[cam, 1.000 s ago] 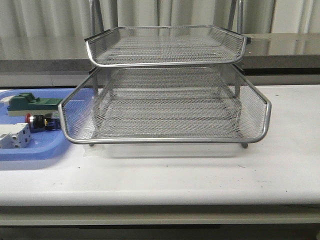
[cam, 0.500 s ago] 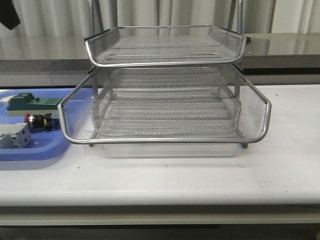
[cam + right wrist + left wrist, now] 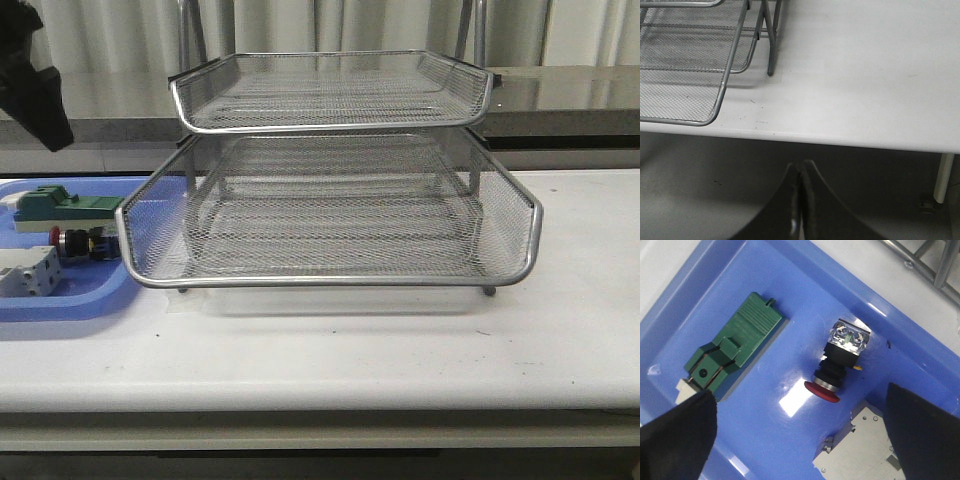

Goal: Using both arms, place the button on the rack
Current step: 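Lower the left gripper into the blue bin and grasp the red button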

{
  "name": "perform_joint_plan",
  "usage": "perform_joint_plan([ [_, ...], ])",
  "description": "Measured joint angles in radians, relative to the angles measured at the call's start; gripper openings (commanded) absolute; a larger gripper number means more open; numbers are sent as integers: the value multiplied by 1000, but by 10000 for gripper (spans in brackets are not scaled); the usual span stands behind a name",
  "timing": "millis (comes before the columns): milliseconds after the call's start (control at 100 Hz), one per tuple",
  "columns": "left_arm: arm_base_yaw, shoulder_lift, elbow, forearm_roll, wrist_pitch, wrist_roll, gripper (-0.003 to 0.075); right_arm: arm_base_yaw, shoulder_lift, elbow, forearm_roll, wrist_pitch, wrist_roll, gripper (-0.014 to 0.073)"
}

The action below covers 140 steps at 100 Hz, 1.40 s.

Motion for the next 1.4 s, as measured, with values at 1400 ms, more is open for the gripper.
perform_joint_plan([
  [1400,-49,212,-2,1,-80,94,640,0,0,0,-4,0,-2,-69],
])
